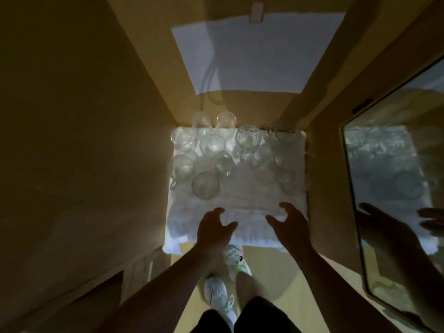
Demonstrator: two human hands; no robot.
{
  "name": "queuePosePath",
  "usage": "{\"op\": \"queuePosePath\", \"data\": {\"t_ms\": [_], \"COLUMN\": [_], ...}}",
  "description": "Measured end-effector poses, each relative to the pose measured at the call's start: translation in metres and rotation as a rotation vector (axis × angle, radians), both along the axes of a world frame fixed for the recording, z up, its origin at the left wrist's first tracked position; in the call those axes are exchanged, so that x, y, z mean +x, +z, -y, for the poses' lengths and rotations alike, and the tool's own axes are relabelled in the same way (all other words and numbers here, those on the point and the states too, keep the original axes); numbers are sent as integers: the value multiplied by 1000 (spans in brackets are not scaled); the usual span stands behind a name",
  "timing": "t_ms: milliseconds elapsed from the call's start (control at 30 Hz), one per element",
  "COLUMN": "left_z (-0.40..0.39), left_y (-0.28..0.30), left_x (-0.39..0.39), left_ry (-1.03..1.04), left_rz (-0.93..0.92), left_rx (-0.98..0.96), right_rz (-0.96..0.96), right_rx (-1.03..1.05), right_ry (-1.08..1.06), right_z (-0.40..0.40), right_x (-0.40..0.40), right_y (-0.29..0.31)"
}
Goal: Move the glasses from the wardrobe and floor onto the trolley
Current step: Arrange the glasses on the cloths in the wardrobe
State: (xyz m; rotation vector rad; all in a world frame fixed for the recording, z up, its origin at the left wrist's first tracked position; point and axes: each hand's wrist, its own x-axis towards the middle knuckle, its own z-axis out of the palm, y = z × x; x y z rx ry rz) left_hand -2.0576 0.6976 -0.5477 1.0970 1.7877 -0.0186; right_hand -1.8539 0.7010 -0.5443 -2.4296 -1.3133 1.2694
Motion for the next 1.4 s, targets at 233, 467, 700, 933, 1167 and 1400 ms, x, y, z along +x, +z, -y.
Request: {"op": "queuePosePath", "data": {"t_ms": [233,467,700,933,1167,1400], "left_z": [-25,-53,-65,-60,-46,-5], "left_y": [-60,-100,-116,-115,-69,12], "left_x": [25,40,35,27,4,-2], "left_ry": [317,900,1364,1391,1298,970], "left_rz": [119,502,830,845,718,685], "left_rx": [-158,-302,-331,-353,-387,-427], "right_rz": [-134,-139,-49,-27,-156,-168], "right_rx": [-77,60,195,351,336,362], "right_ry": [-564,-755,-753,-746,-793,-625], "right_z": [-19,-36,-59,-63,-33,5], "right_x": [22,32,32,42,26,-4], "right_y": [-68,-109,-127,-130,-107,-42]}}
